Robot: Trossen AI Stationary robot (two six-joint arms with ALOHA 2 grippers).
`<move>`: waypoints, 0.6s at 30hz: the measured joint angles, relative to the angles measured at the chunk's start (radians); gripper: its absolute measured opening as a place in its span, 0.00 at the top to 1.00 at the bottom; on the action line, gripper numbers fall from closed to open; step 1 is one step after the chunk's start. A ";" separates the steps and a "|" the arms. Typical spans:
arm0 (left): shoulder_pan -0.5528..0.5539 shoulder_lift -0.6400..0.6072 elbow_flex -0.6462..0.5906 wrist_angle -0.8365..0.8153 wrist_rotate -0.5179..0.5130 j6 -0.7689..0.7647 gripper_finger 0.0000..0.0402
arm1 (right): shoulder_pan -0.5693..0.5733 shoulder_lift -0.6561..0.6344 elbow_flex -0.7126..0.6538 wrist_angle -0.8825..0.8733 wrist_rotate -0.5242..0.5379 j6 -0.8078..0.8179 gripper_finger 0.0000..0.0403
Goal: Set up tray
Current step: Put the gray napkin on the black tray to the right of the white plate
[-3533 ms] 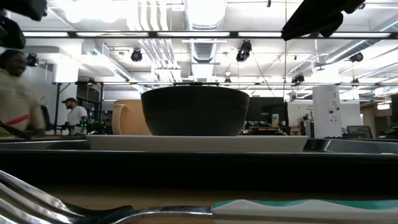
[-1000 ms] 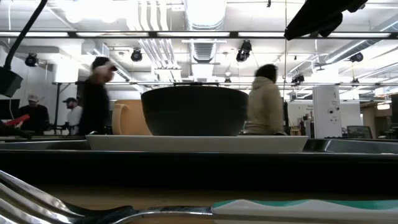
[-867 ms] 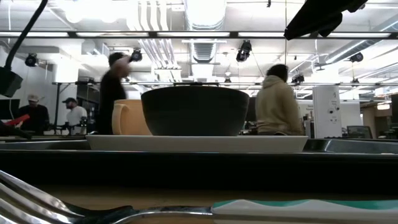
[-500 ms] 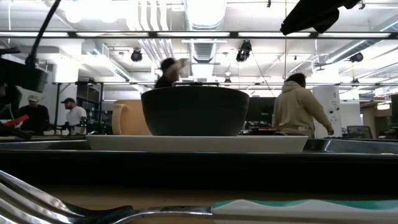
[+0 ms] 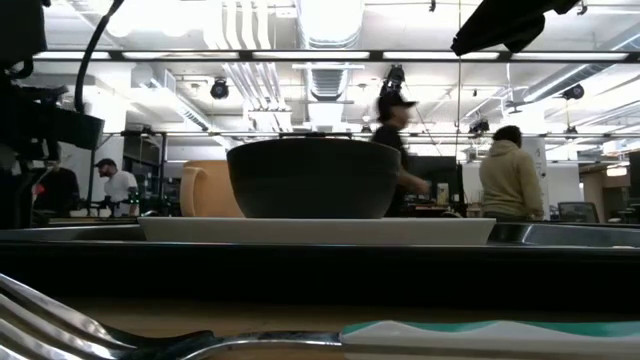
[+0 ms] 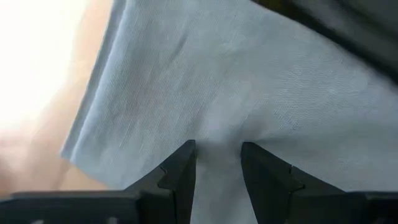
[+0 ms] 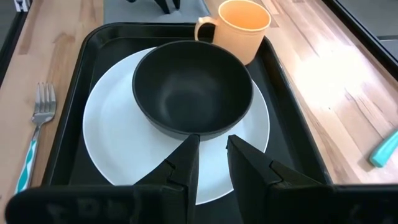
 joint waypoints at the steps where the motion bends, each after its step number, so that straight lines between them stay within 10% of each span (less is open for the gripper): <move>1: 0.000 -0.024 0.005 -0.007 -0.003 -0.008 0.72 | 0.000 0.000 0.000 -0.002 0.000 0.000 0.81; 18: 0.017 -0.552 -0.032 -0.312 -0.151 -0.135 0.72 | 0.001 0.000 0.000 -0.009 -0.001 -0.008 0.81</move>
